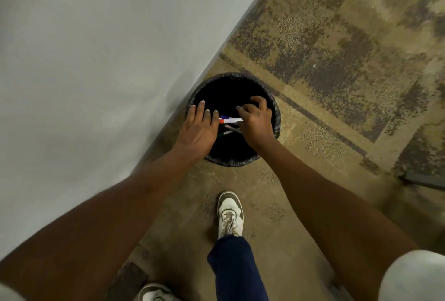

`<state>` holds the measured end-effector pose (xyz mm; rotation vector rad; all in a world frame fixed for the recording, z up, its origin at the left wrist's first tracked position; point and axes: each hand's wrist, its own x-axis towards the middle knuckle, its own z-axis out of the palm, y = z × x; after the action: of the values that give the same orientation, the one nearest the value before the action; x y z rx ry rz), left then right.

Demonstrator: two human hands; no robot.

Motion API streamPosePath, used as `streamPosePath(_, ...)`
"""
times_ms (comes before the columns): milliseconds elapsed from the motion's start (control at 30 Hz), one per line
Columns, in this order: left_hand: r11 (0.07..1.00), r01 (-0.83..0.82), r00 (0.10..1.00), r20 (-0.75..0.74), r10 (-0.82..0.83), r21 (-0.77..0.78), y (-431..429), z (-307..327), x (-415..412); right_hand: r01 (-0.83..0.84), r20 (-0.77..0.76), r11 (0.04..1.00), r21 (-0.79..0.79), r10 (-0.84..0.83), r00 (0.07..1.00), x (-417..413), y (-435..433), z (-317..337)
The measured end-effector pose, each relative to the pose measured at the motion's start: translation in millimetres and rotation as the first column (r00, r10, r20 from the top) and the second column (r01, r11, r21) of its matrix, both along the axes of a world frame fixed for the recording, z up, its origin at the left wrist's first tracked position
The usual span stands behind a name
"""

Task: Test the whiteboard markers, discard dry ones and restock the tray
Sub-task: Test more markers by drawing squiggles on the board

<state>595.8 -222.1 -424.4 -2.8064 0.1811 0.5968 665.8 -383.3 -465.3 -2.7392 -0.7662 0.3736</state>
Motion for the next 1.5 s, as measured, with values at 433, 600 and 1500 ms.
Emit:
streamPosePath(433, 0.995, 0.062, 0.887, 0.462, -0.017, -0.083, 26, 201, -25, 0.07, 0.244, 0.917, 0.393, -0.177, 0.953, -43, 41, 208)
streamPosePath(600, 0.989, -0.05, 0.786, 0.606, 0.124, -0.137, 64, 310, -65, -0.119, 0.362, 0.853, 0.508, -0.086, 0.928, -69, 82, 310)
streamPosePath(1500, 0.772, -0.631, 0.492, 0.729, 0.476, -0.078, 245, 447, -538, -0.763, 0.54, 0.542, 0.351, 0.548, 0.638, -455, 345, 484)
